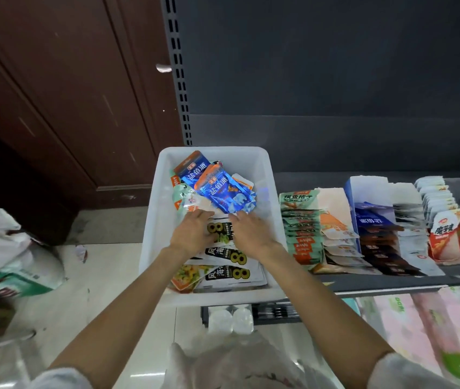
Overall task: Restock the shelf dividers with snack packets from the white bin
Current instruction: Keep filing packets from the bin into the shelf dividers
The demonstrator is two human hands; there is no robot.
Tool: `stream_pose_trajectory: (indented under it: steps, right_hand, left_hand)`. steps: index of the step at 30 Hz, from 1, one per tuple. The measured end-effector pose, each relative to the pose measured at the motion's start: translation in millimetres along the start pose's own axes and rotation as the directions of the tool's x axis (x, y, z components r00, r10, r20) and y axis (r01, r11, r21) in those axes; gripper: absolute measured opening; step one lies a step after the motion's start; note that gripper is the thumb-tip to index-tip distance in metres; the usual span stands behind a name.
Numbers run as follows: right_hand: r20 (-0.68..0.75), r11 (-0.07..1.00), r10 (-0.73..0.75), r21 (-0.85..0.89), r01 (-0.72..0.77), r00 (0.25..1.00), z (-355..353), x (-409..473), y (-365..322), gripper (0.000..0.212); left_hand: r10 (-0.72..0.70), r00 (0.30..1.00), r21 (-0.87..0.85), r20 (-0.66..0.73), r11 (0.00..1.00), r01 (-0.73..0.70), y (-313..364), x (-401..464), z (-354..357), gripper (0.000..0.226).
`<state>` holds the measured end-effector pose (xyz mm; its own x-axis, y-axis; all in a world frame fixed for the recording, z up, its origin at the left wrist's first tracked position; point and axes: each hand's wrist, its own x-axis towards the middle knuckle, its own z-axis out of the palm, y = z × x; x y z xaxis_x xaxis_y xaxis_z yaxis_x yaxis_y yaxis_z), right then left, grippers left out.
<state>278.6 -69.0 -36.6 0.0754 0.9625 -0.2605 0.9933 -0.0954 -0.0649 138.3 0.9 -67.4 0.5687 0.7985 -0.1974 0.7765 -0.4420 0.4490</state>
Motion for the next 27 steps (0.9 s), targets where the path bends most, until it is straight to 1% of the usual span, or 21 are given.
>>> stream_pose_trajectory:
  steps: [2, 3, 5, 7, 8, 10, 11, 13, 14, 15, 16, 17, 18, 19, 20, 21, 23, 25, 27]
  right_hand:
    - [0.055, 0.995, 0.087, -0.055, -0.084, 0.995, 9, 10, -3, 0.052]
    - [0.084, 0.993, 0.11, -0.057, -0.106, 0.99, 13, 13, -3, 0.056]
    - [0.127, 0.991, 0.133, -0.04, -0.129, 0.983, 20, 17, -3, 0.062]
    - [0.093, 0.987, 0.158, -0.048, -0.154, 0.983, 23, 18, -4, 0.061]
    - [0.044, 0.985, 0.163, -0.071, -0.16, 0.986, 22, 17, -5, 0.058]
    - [-0.116, 0.985, 0.141, -0.08, -0.15, 0.983, 16, 11, -6, 0.045]
    - [-0.225, 0.991, 0.116, -0.037, -0.127, 0.967, 11, 6, -6, 0.037]
    - [-0.432, 0.994, 0.092, 0.1, -0.053, 0.897, -1, -10, -1, 0.02]
    - [-0.497, 0.983, 0.112, 0.18, -0.024, 0.861, -6, -19, 2, 0.016]
    - [-0.519, 0.96, 0.151, 0.281, 0.001, 0.841, -11, -28, 5, 0.016]
    - [-0.496, 0.912, 0.208, 0.41, 0.017, 0.843, -17, -37, 7, 0.021]
    - [-0.423, 0.83, 0.265, 0.557, 0.018, 0.866, -23, -45, 10, 0.029]
    - [-0.325, 0.717, 0.305, 0.697, 0.009, 0.895, -30, -51, 12, 0.036]
    - [-0.237, 0.597, 0.322, 0.802, -0.003, 0.917, -37, -57, 14, 0.038]
    - [-0.178, 0.494, 0.328, 0.869, -0.008, 0.928, -43, -62, 15, 0.034]
    - [-0.155, 0.407, 0.342, 0.913, 0.003, 0.927, -48, -68, 17, 0.027]
    - [-0.16, 0.286, 0.411, 0.957, 0.04, 0.898, -56, -82, 22, 0.017]
    - [-0.16, 0.175, 0.486, 0.981, 0.083, 0.859, -63, -99, 30, 0.018]
    - [-0.138, 0.045, 0.552, 0.99, 0.135, 0.822, -67, -120, 39, 0.019]
  left_hand:
    - [0.016, 0.995, 0.149, 0.1, 0.988, -0.031, -1, 6, 3, 0.071]
    - [0.023, 0.992, 0.214, 0.123, 0.976, -0.049, -1, 8, 5, 0.073]
    - [0.042, 0.989, 0.272, 0.141, 0.959, -0.08, -2, 12, 4, 0.075]
    - [0.066, 0.985, 0.295, 0.158, 0.949, -0.111, -1, 15, -3, 0.075]
    - [0.086, 0.982, 0.314, 0.167, 0.94, -0.135, 0, 16, -7, 0.072]
    - [0.144, 0.973, 0.325, 0.181, 0.925, -0.197, 0, 14, -16, 0.06]
    - [0.17, 0.968, 0.291, 0.183, 0.931, -0.219, -3, 11, -21, 0.052]
    - [0.214, 0.959, 0.177, 0.187, 0.953, -0.247, -12, 3, -31, 0.038]
    - [0.241, 0.954, 0.116, 0.18, 0.958, -0.264, -18, -1, -37, 0.036]
    - [0.267, 0.949, 0.044, 0.165, 0.96, -0.278, -22, -6, -42, 0.034]
    - [0.288, 0.947, -0.06, 0.141, 0.958, -0.282, -26, -10, -48, 0.031]
    - [0.298, 0.947, -0.197, 0.119, 0.942, -0.271, -27, -14, -54, 0.028]
    - [0.304, 0.947, -0.342, 0.105, 0.905, -0.253, -24, -18, -61, 0.025]
    - [0.315, 0.943, -0.464, 0.106, 0.854, -0.234, -19, -21, -67, 0.024]
    - [0.33, 0.937, -0.547, 0.111, 0.808, -0.22, -12, -23, -72, 0.025]
    - [0.341, 0.934, -0.586, 0.106, 0.78, -0.219, -3, -24, -76, 0.026]
    - [0.347, 0.935, -0.582, 0.071, 0.776, -0.244, 16, -24, -80, 0.028]
    - [0.344, 0.939, -0.567, 0.019, 0.777, -0.273, 41, -25, -83, 0.023]
    - [0.365, 0.929, -0.575, -0.067, 0.747, -0.335, 71, -28, -83, 0.022]
